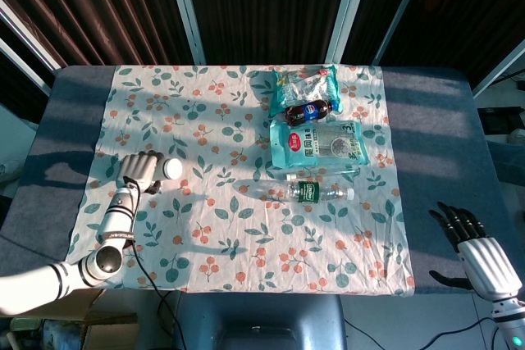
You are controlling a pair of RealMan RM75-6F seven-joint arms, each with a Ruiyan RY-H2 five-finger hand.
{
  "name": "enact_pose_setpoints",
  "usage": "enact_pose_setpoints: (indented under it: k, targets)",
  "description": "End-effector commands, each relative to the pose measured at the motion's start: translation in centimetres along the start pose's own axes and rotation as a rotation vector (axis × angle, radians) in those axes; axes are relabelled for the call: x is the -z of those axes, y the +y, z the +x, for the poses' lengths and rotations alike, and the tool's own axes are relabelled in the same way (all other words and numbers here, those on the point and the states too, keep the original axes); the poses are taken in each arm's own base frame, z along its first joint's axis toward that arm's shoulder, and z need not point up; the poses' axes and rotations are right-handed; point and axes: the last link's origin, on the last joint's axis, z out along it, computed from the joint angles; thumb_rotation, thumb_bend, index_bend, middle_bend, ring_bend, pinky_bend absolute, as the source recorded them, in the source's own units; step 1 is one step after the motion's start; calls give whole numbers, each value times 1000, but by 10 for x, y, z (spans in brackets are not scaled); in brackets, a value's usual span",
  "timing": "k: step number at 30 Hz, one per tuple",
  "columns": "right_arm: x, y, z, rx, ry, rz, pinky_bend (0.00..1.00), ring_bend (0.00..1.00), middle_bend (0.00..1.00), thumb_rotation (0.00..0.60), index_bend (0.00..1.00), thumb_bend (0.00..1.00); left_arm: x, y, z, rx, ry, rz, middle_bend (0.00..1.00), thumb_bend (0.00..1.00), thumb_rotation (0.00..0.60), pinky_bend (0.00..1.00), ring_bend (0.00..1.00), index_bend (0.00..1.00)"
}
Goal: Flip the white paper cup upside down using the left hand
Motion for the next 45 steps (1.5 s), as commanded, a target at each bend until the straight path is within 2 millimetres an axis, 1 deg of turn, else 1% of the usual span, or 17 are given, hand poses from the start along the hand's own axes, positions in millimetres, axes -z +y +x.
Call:
enact_pose_setpoints:
  k: [1, 5, 14, 22, 25, 28, 33, 35, 40, 43, 45]
  targets:
    - [-1, 0, 0, 1, -2, -2, 184, 0, 0, 600, 0, 58, -1, -6, -6, 141, -60, -18, 192, 399, 600, 338, 204, 275]
    - [-1, 0, 0, 1, -4, -3, 184, 0, 0, 600, 0, 58, -2, -1, -11, 243, -91, -52, 186, 399, 600, 332, 185, 275]
    - [0, 0, 0, 1, -3, -3, 184, 0, 0, 600, 0, 58, -9, 5, -23, 396, -94, -84, 178, 396, 600, 320, 170, 275]
    - [0, 0, 0, 1, -4, -1, 184, 0, 0, 600, 0, 58, -13, 1, -32, 420, -97, -83, 172, 396, 600, 318, 159, 275]
    - [0, 0, 0, 2, -8, 0, 184, 0, 0, 600, 0, 58, -14, -2, -35, 402, -99, -79, 160, 396, 600, 313, 148, 248]
    - [0, 0, 0, 3, -11, -1, 184, 0, 0, 600, 0, 58, -15, -5, -37, 370, -103, -75, 121, 399, 600, 298, 108, 168]
    - [0, 0, -1, 4, -13, -1, 184, 0, 0, 600, 0, 58, -16, -11, -37, 317, -98, -66, 17, 414, 600, 266, 10, 12]
    - [0, 0, -1, 4, -12, -1, 184, 0, 0, 600, 0, 58, -16, -15, -34, 277, -82, -57, 1, 422, 600, 249, 0, 0]
    - [0, 0, -1, 6, -13, -1, 184, 0, 0, 600, 0, 58, -12, -26, -30, 180, -54, -27, 0, 425, 600, 221, 0, 0]
    - [0, -1, -1, 7, -13, -1, 184, 0, 0, 600, 0, 58, -6, -34, -27, 102, -54, -13, 0, 425, 600, 211, 0, 0]
    - [0, -1, -1, 7, -12, -1, 184, 0, 0, 600, 0, 58, -1, -41, -23, 20, -45, -2, 0, 424, 600, 197, 0, 0]
